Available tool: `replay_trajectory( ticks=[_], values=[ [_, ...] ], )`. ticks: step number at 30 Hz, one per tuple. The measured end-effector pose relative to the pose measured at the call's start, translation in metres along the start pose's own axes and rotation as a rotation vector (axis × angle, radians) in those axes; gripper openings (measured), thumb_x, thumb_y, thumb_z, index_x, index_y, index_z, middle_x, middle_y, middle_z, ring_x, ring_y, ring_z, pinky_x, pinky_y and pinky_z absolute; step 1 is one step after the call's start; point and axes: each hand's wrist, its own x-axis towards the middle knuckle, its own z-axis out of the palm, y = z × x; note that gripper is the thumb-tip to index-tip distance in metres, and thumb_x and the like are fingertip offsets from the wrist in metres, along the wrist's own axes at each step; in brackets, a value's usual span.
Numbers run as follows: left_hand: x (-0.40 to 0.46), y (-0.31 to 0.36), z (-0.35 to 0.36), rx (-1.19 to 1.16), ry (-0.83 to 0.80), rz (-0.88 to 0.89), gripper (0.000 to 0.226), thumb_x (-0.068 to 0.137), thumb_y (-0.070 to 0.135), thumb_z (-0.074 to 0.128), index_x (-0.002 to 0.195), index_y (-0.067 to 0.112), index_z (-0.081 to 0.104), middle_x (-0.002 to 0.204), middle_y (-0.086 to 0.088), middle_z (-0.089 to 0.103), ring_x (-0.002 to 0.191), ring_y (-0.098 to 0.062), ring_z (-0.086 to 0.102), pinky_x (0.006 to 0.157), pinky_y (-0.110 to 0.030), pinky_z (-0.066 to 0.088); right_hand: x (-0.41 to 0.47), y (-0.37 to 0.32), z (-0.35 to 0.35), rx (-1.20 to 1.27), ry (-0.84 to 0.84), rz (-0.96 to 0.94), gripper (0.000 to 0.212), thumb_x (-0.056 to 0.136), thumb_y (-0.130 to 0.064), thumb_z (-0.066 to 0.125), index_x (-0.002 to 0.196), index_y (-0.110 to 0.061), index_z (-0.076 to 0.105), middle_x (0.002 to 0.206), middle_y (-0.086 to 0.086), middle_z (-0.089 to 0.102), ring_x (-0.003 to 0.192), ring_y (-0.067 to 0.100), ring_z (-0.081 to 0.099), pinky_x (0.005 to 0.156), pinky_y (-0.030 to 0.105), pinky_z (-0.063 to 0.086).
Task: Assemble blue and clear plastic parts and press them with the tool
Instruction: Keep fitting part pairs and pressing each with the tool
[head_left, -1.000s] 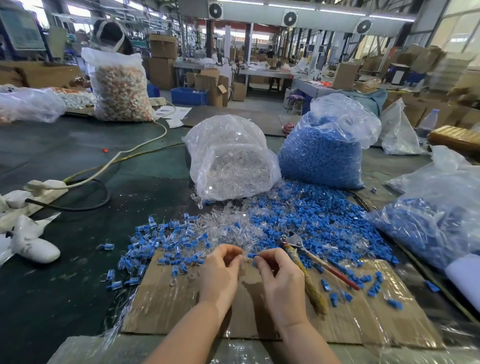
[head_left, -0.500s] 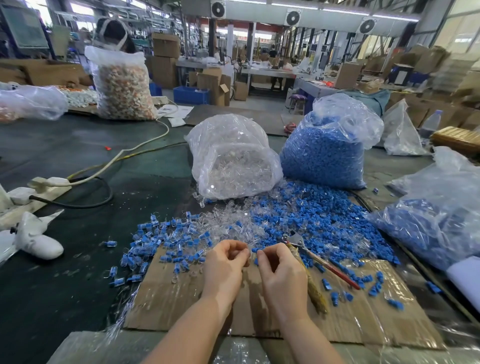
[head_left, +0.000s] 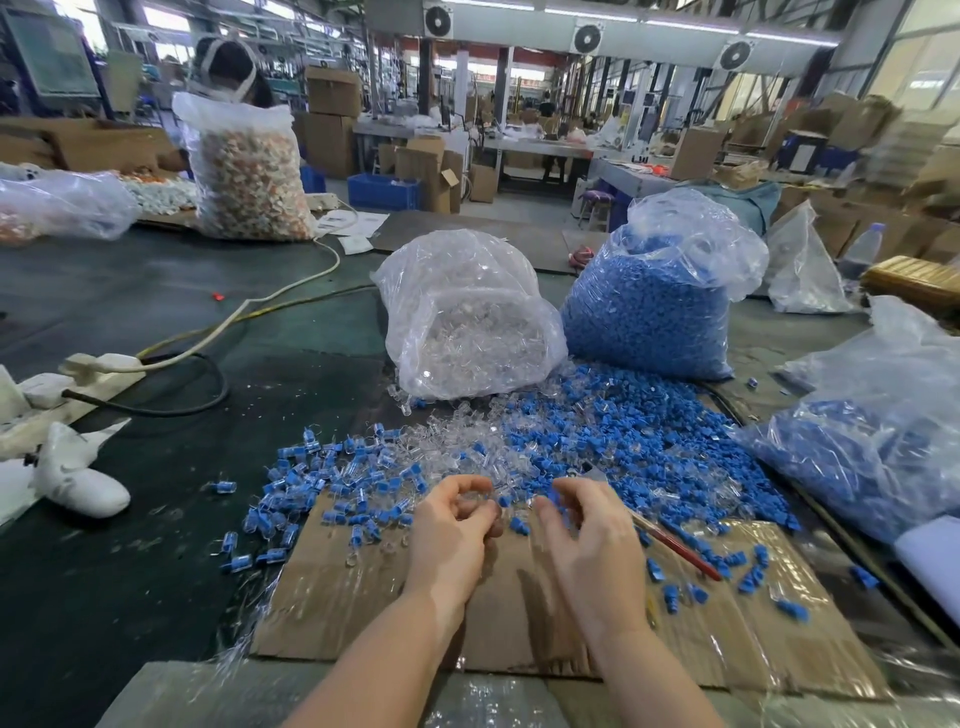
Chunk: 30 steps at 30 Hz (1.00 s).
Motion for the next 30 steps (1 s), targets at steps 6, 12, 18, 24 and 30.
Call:
replay_trajectory(
  ticks=[6,12,18,24,30],
  values=[
    [0.004,0.002,-0.003,0.006,0.012,0.003,0.02,0.091,0.001,0.051,0.099,0.014,0.063,0.084,-0.009,0.064,0.067,-0.011,0.06,0.06,-0.02,0.052,0.013,0.03,-0.016,-0.682,-0.284,0.374,0.071,0.091,-0.062,0.029,0.146,-0.018,0.018,0.148,0.011,0.031,0.136,0.028,0.027,0.111,0.048,0.019],
    [0.007,-0.001,-0.002,0.026,0.035,0.013,0.022,0.091,0.001,0.052,0.094,0.022,0.061,0.077,-0.007,0.065,0.067,-0.013,0.063,0.062,-0.022,0.054,0.016,0.043,-0.015,-0.785,-0.42,0.43,0.082,0.089,-0.068,0.027,0.15,-0.019,0.002,0.153,0.008,0.023,0.14,0.028,0.02,0.111,0.055,0.008],
    [0.009,0.0,-0.001,-0.041,0.029,-0.026,0.018,0.089,0.0,0.052,0.095,0.013,0.063,0.088,-0.01,0.066,0.07,-0.011,0.066,0.063,-0.018,0.055,0.014,0.038,-0.015,-0.848,-0.272,0.217,0.04,0.097,-0.041,0.033,0.126,-0.013,0.038,0.127,0.008,0.048,0.113,0.025,0.045,0.091,0.033,0.042],
    [0.015,0.002,-0.002,-0.124,0.065,-0.046,0.015,0.088,-0.001,0.055,0.093,0.009,0.064,0.088,-0.01,0.065,0.07,-0.012,0.067,0.062,-0.018,0.056,0.019,0.012,-0.023,-0.419,-0.376,0.107,0.03,0.099,-0.04,0.03,0.096,-0.016,0.047,0.094,0.001,0.051,0.088,0.015,0.049,0.074,0.027,0.04],
    [0.022,0.008,-0.003,-0.114,0.096,-0.061,0.014,0.088,-0.001,0.055,0.09,0.01,0.064,0.085,-0.01,0.066,0.069,-0.012,0.067,0.063,-0.022,0.057,0.018,-0.018,-0.03,0.334,-0.73,0.42,0.028,0.094,-0.026,0.047,0.068,-0.016,0.045,0.057,-0.004,0.04,0.051,0.012,0.036,0.055,0.027,0.031]
  ],
)
